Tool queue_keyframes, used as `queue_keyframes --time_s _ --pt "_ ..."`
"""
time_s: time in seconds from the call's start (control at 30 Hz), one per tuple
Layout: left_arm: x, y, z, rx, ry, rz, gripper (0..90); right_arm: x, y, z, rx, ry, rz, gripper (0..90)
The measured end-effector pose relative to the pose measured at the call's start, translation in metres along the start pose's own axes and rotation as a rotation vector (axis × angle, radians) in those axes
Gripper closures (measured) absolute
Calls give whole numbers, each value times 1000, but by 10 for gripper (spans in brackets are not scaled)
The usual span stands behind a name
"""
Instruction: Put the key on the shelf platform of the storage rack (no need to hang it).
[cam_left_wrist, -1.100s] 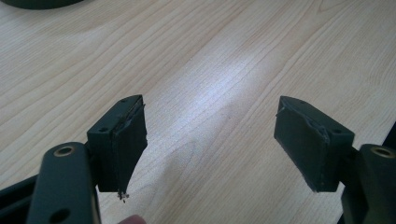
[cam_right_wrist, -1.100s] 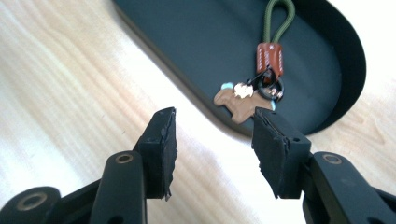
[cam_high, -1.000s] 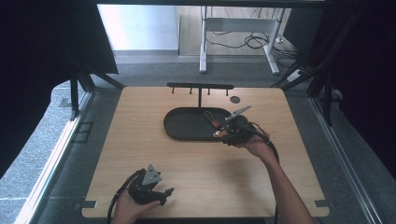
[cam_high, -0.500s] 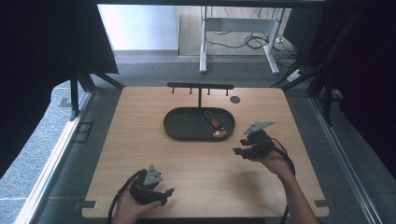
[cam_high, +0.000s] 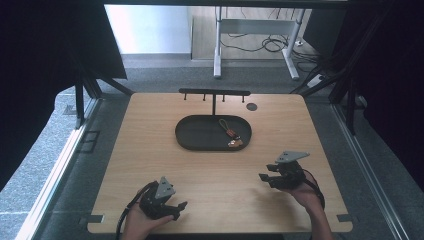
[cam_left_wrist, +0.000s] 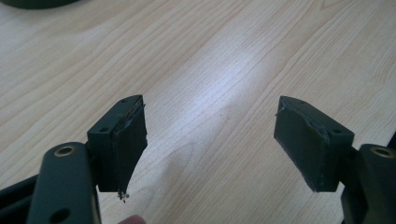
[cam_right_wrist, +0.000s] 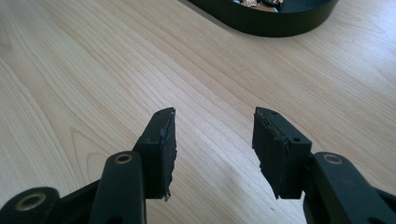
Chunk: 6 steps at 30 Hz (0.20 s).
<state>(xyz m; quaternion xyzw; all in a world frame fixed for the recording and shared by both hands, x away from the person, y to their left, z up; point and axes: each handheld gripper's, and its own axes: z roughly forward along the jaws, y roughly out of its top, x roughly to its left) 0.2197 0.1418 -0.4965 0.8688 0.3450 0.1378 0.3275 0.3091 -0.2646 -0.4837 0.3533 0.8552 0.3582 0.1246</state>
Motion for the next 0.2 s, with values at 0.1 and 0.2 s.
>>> queue_keyframes --time_s 0.1,0.2 --pt "-1 0 1 2 -2 3 260 2 2 -1 11 -31 -11 462" --pt "-1 -1 2 7 -3 3 259 4 2 -7 -40 -33 11 430"
